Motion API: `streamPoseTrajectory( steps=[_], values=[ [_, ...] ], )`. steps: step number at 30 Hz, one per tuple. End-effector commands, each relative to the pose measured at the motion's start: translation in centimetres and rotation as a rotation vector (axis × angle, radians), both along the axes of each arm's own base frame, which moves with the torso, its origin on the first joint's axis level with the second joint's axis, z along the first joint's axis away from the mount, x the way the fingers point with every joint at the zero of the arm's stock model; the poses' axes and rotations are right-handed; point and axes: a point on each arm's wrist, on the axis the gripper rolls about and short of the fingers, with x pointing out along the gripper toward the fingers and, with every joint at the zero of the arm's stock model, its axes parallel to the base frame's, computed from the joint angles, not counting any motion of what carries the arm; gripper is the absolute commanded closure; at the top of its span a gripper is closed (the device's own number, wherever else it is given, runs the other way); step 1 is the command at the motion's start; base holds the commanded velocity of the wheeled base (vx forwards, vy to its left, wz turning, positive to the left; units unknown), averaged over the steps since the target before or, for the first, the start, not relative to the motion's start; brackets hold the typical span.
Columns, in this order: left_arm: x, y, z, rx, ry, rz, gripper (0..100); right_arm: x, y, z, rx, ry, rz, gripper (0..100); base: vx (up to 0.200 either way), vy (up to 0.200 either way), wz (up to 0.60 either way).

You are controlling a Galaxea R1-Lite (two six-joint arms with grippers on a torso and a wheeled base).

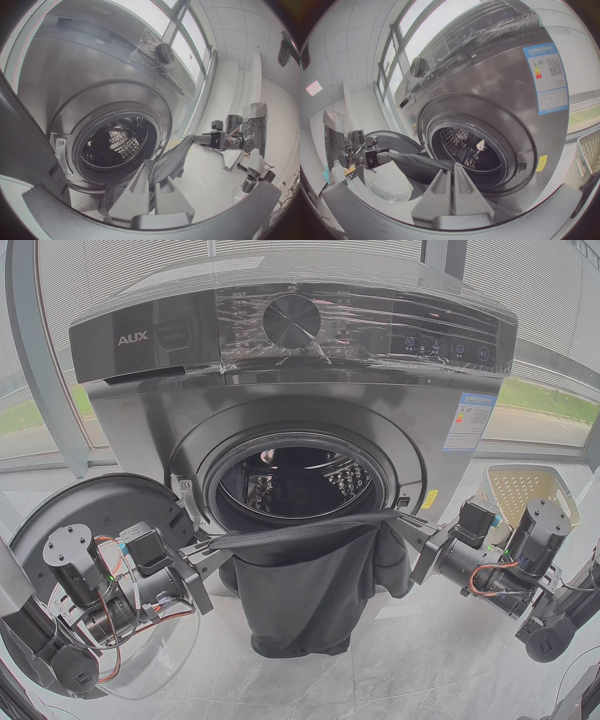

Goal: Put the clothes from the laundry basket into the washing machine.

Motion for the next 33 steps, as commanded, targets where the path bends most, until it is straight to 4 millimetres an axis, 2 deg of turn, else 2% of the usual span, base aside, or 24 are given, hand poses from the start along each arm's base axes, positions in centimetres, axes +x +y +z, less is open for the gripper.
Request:
streamPoseTrajectory(
  steps=[1,8,19,33],
  values=[
    [-1.0,0.4,0.8,-0.011,-0.029,-0.014,100,0.5,-0.4,0.9,0.04,-0.035,-0.023,100,0.0,0.0,0.0],
    [-0.4,0.2,2.1,-0.041,-0.081,0.001,100,0.8,0.0,2.3,0.09,-0.074,-0.016,100,0.0,0.0,0.0],
    [-0.5,0.4,3.2,-0.063,-0.127,0.008,100,-0.1,0.0,4.4,0.139,-0.13,-0.019,100,0.0,0.0,0.0],
    [-0.5,0.4,3.1,-0.062,-0.12,0.005,100,-0.2,0.1,4.4,0.14,-0.129,-0.014,100,0.0,0.0,0.0]
  ],
)
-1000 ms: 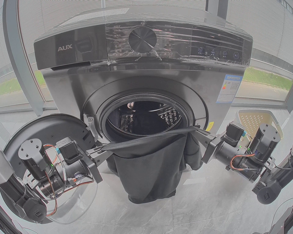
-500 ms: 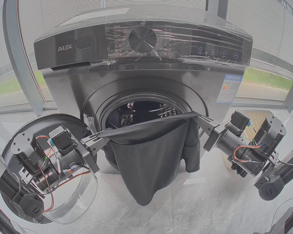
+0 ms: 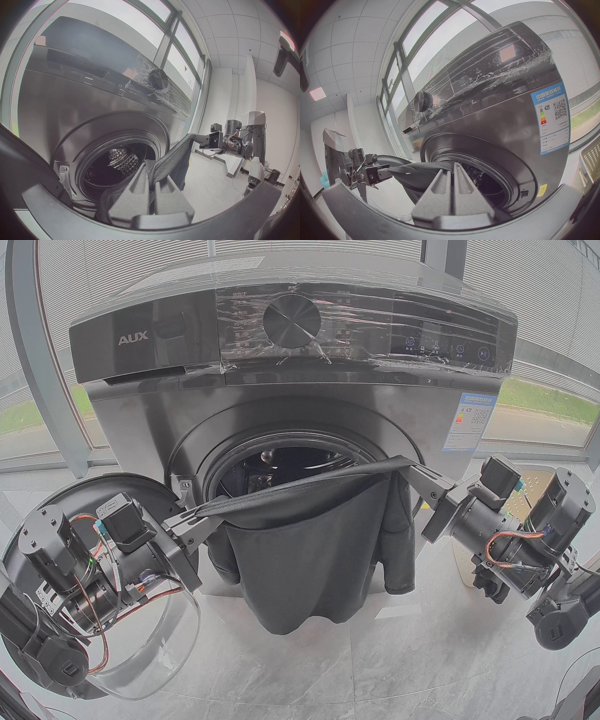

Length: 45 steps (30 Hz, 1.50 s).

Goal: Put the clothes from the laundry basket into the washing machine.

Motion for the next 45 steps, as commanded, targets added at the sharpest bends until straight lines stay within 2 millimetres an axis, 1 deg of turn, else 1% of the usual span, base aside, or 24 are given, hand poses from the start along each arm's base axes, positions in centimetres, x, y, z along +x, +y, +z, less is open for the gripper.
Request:
streamPoseTrajectory(
  steps=[1,9,10,13,16,17,21,25,29,31,33,35,37,40,42,45],
  values=[
    [0.0,0.0,-0.2,0.004,0.01,-0.001,100,-0.1,0.1,-0.1,-0.001,0.002,0.004,100,0.0,0.0,0.0],
    [0.0,0.0,-0.6,0.013,0.022,0.003,100,-0.3,0.5,-0.2,-0.002,0.005,0.02,100,0.0,0.0,0.0],
    [0.0,0.0,-0.6,0.013,0.023,0.004,0,-0.3,0.5,-0.2,-0.002,0.005,0.02,100,0.0,0.0,0.0],
    [0.0,0.1,-0.7,0.016,0.029,0.005,0,-0.2,0.6,-0.3,-0.004,0.006,0.021,100,0.0,0.0,0.0],
    [0.0,0.1,-1.3,0.03,0.051,0.003,0,-0.1,0.7,-0.6,-0.008,0.012,0.02,100,0.0,0.0,0.0],
    [0.0,0.0,-1.9,0.046,0.073,0.004,0,0.0,0.7,-0.9,-0.015,0.021,0.021,100,0.0,0.0,0.0],
    [-0.1,0.0,-2.3,0.061,0.081,0.004,0,0.1,1.0,-1.3,-0.022,0.034,0.026,100,0.0,0.0,0.0],
    [-0.6,0.2,-2.9,0.08,0.101,-0.008,0,0.2,1.3,-1.8,-0.032,0.046,0.034,100,0.0,0.0,0.0],
    [-1.1,0.4,-3.8,0.121,0.124,-0.014,0,0.6,1.9,-2.9,-0.053,0.074,0.041,100,0.0,0.0,0.0],
    [-1.2,0.4,-4.1,0.136,0.134,-0.014,0,0.7,2.2,-3.0,-0.052,0.073,0.044,100,0.0,0.0,0.0],
    [-0.8,0.1,-6.0,0.206,0.177,-0.004,0,1.3,2.9,-3.3,-0.038,0.068,0.018,100,0.0,0.0,0.0],
    [-0.3,-0.1,-7.2,0.245,0.207,0.02,0,2.2,3.5,-3.7,-0.025,0.063,-0.015,100,0.0,0.0,0.0],
    [-0.3,-0.1,-7.5,0.256,0.22,0.053,0,2.6,3.5,-4.1,-0.027,0.069,-0.033,100,0.0,0.0,0.0],
    [-0.9,-0.2,-7.5,0.261,0.223,0.045,0,2.9,3.4,-4.4,-0.037,0.082,-0.046,100,0.0,0.0,0.0],
    [-1.0,-0.2,-7.6,0.265,0.23,0.051,0,3.4,3.1,-4.3,-0.033,0.079,-0.064,100,0.0,0.0,0.0],
    [-0.6,-0.2,-8.1,0.275,0.247,0.076,0,3.9,3.2,-4.0,-0.023,0.073,-0.088,100,0.0,0.0,0.0]
  ],
)
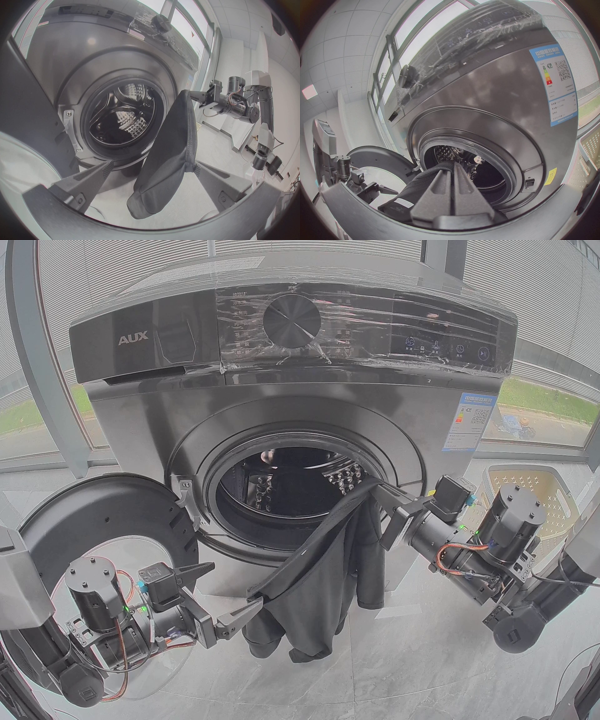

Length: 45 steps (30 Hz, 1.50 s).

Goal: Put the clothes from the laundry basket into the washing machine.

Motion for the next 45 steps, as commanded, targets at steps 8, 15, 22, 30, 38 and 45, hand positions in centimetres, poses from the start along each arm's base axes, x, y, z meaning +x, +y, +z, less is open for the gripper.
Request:
streamPoseTrajectory(
  steps=[8,15,22,30,38,45],
  values=[
    [-0.7,-1.6,-1.1,0.018,0.049,-0.054,0,2.1,0.0,0.7,0.011,0.003,-0.091,100,0.0,0.0,0.0],
    [-0.9,-2.1,-0.4,-0.019,0.036,-0.101,0,1.5,-0.1,0.2,-0.003,0.022,-0.079,100,0.0,0.0,0.0],
    [1.7,-3.7,-2.1,0.001,0.049,-0.04,0,-1.8,2.0,1.3,0.006,0.003,0.035,100,0.0,0.0,0.0],
    [3.8,-5.0,-4.0,0.016,0.071,-0.023,0,-4.3,2.6,3.3,0.038,-0.034,0.115,100,0.0,0.0,0.0],
    [5.3,-5.9,-5.3,0.017,0.074,-0.018,0,-6.2,3.2,4.5,0.057,-0.048,0.18,100,0.0,0.0,0.0],
    [6.9,-6.8,-6.1,0.004,0.061,-0.018,0,-6.8,3.9,4.7,0.061,-0.051,0.209,100,0.0,0.0,0.0]
  ],
)
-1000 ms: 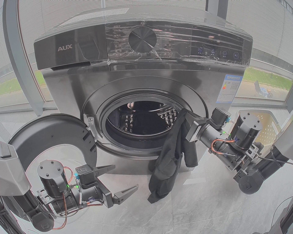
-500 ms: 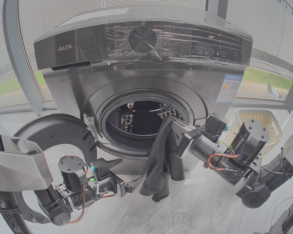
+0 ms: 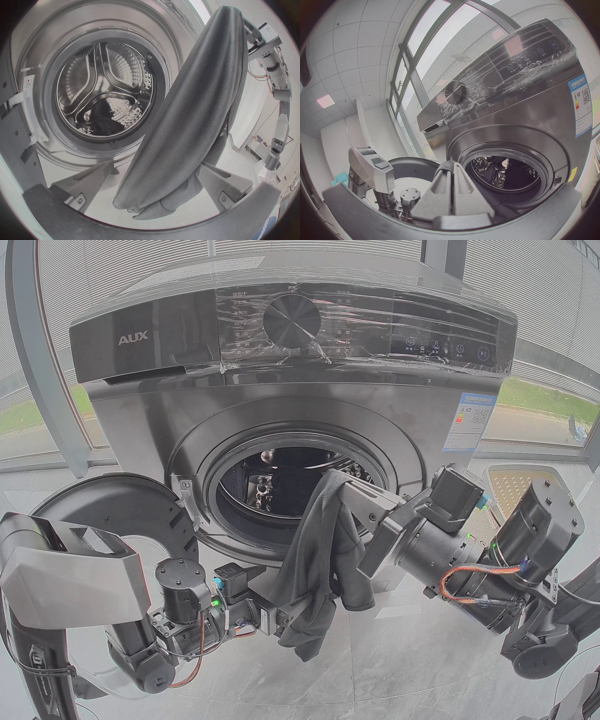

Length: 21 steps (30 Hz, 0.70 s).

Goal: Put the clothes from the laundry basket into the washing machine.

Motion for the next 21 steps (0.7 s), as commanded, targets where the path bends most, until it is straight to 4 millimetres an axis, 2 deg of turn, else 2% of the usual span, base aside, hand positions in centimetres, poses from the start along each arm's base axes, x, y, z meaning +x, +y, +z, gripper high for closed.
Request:
streamPoseTrajectory(
  steps=[1,13,18,19,21],
  values=[
    [1.3,-0.7,-1.0,-0.005,-0.001,0.0,0,-0.6,0.3,0.3,0.01,-0.008,0.022,100,0.0,0.0,0.0],
    [3.7,-2.4,-3.1,-0.013,-0.016,0.001,0,-1.2,0.3,-0.5,-0.014,0.011,0.037,100,0.0,0.0,0.0],
    [4.4,-2.6,-3.3,-0.02,-0.03,0.007,0,-1.3,0.1,-0.7,-0.021,0.017,0.036,100,0.0,0.0,0.0],
    [4.4,-2.7,-3.2,-0.023,-0.031,0.006,100,-1.2,0.1,-0.7,-0.023,0.019,0.033,100,0.0,0.0,0.0],
    [4.3,-2.8,-2.9,-0.029,-0.038,0.0,100,-1.0,0.0,-0.8,-0.024,0.019,0.027,100,0.0,0.0,0.0]
  ],
)
